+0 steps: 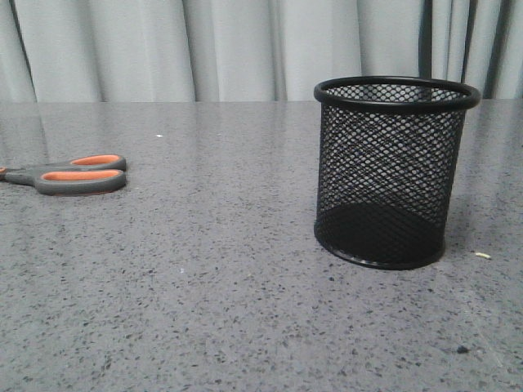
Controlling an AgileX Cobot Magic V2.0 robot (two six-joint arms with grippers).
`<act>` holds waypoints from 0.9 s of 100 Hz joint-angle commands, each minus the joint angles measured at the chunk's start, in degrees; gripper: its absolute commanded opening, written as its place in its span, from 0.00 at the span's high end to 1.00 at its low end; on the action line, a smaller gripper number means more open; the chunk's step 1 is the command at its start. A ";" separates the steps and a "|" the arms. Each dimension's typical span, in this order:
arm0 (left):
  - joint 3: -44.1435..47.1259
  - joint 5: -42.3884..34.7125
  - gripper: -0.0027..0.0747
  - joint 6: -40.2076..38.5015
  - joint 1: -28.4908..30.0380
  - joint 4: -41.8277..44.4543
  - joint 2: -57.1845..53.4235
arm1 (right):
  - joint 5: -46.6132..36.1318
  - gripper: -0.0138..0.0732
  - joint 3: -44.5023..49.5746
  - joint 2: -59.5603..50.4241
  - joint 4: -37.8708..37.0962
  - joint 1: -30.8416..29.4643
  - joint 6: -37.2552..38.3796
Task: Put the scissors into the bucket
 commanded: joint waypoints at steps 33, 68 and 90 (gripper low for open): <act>2.28 -4.35 0.99 -0.21 -0.35 2.65 -1.45 | -4.49 0.92 0.23 -1.24 -0.63 -0.35 -0.02; 2.28 -4.35 0.99 -0.21 -0.35 2.65 -1.45 | -8.75 0.92 0.23 -1.24 -0.63 -0.35 -0.02; 2.28 -4.35 0.99 -0.21 -0.35 2.65 -1.45 | -8.83 0.92 0.23 -1.24 -0.63 -0.35 -0.02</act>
